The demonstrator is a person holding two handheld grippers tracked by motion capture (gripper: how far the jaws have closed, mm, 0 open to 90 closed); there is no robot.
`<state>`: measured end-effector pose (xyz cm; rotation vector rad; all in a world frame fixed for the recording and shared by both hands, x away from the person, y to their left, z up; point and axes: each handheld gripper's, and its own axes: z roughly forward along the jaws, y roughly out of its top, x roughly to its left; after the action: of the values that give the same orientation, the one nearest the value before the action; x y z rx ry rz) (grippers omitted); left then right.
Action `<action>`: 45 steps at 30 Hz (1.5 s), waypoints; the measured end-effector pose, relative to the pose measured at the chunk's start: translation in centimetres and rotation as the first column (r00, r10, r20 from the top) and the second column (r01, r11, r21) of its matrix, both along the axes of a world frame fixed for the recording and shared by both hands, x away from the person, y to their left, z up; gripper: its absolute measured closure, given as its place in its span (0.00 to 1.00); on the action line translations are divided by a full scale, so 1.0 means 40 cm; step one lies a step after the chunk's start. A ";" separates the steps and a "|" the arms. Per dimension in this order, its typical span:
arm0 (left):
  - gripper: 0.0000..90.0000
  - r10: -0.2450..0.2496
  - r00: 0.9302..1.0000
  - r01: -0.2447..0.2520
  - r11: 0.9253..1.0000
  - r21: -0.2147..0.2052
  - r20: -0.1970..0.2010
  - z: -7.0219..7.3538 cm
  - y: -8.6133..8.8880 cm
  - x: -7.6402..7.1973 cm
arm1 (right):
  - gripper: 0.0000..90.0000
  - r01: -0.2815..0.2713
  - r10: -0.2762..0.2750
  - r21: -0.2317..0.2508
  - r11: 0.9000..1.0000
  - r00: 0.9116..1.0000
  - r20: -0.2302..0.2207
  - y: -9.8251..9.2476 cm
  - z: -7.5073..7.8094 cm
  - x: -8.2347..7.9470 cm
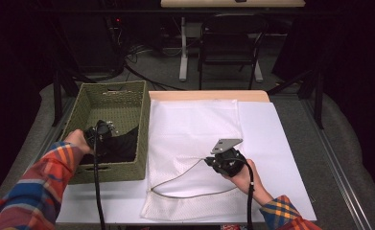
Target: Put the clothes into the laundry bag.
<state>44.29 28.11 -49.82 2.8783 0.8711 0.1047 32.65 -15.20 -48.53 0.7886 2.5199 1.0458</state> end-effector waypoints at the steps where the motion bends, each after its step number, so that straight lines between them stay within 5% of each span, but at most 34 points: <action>1: 0.64 -0.001 1.000 0.001 1.000 -0.004 -0.001 0.001 0.001 -0.001 | 0.98 -0.001 0.001 0.000 1.000 1.000 0.002 0.001 0.002 -0.002; 8: 0.67 -0.028 0.999 0.028 1.000 0.004 0.041 0.001 0.000 -0.011 | 0.98 -0.006 0.006 0.003 1.000 1.000 0.000 0.001 -0.001 0.001; 45: 0.70 -0.002 0.996 0.005 0.999 -0.041 0.085 0.042 0.019 -0.033 | 0.98 0.007 -0.007 0.001 1.000 1.000 -0.005 -0.006 -0.003 0.000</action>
<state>42.97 28.86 -48.14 2.8145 0.8429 0.2052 32.64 -15.43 -48.66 0.8007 2.5195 1.0445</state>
